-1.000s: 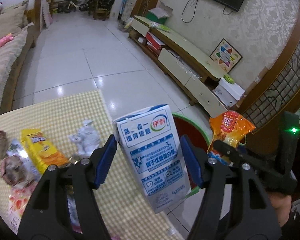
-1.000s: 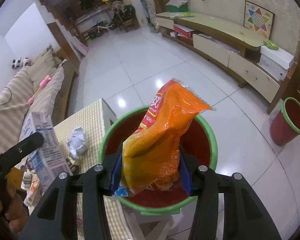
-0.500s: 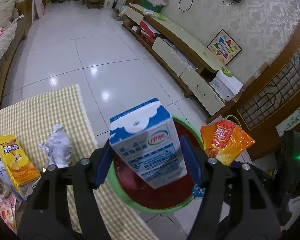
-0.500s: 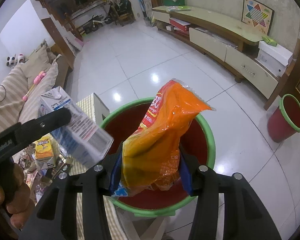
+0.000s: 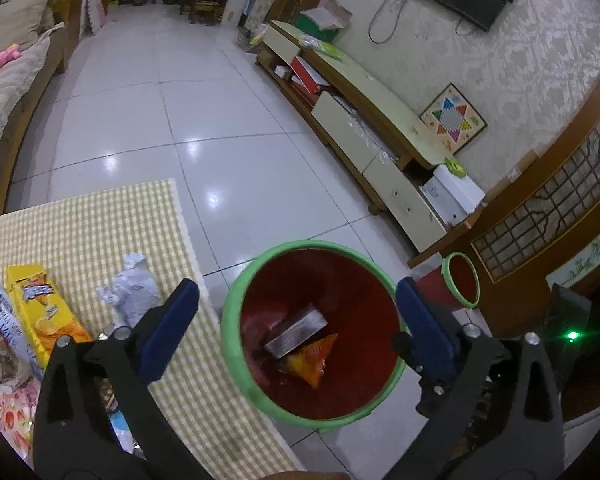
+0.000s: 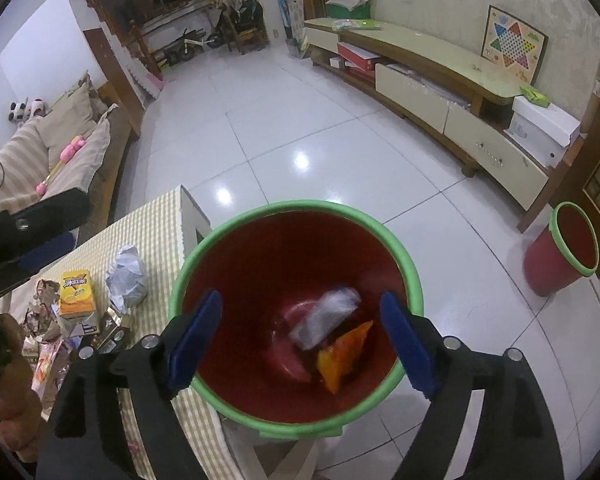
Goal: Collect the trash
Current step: 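Lower the white milk carton into the bin and open the left tool, then grasp the crumpled paper cup with the left tool while the right tool grasps the pink wrapper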
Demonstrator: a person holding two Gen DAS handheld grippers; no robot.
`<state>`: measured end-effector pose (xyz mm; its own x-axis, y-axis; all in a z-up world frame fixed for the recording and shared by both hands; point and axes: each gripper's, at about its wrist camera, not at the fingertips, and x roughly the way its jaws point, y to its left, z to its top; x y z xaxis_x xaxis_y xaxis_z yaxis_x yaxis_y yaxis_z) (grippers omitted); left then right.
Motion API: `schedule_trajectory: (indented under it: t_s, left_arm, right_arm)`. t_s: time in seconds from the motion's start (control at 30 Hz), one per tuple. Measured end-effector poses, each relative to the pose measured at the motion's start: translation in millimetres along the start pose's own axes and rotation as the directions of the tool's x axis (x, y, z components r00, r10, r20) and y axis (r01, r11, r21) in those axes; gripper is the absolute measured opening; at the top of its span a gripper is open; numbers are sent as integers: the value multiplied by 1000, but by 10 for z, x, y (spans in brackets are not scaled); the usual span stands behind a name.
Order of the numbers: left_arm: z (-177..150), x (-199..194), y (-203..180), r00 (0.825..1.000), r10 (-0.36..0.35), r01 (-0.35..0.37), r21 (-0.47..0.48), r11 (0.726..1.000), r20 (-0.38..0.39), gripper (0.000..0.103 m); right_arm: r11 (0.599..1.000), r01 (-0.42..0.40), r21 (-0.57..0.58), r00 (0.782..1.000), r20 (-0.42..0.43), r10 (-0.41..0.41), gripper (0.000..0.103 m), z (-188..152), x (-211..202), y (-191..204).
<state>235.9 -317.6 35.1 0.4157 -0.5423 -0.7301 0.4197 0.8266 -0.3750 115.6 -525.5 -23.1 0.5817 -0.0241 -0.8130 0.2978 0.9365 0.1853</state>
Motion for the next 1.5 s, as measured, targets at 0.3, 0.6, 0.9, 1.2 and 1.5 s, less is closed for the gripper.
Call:
schedule_trajectory:
  t_s: [0.3,0.6,0.9,1.2,1.5]
  left_arm:
    - [-102,-436,257,997,75,-75,3,997,32,97]
    - [-351,-959,534,985,146,-145,-16,989,87,97]
    - [-694,-1474,969,965,224,-219,-55,974,139,98]
    - [-1055,-1855,1641,938,328,-316,-112,942,112,97]
    - [-1457,-2108,2255,923,366,-331,-236,914,123,97]
  right_arm:
    - [999,2,-38,999,36,0,91,-34,-66,209]
    - [995,-22,-100,998,64,28,94,-205,-215,573]
    - [981,-44,-187,998,33,51,95,-501,-214,1074]
    - [942,-126,-312,990,22,140,95,-905,-265,1667]
    - [884,-195,-425,980,-55,190,95,-1310,-183,2093]
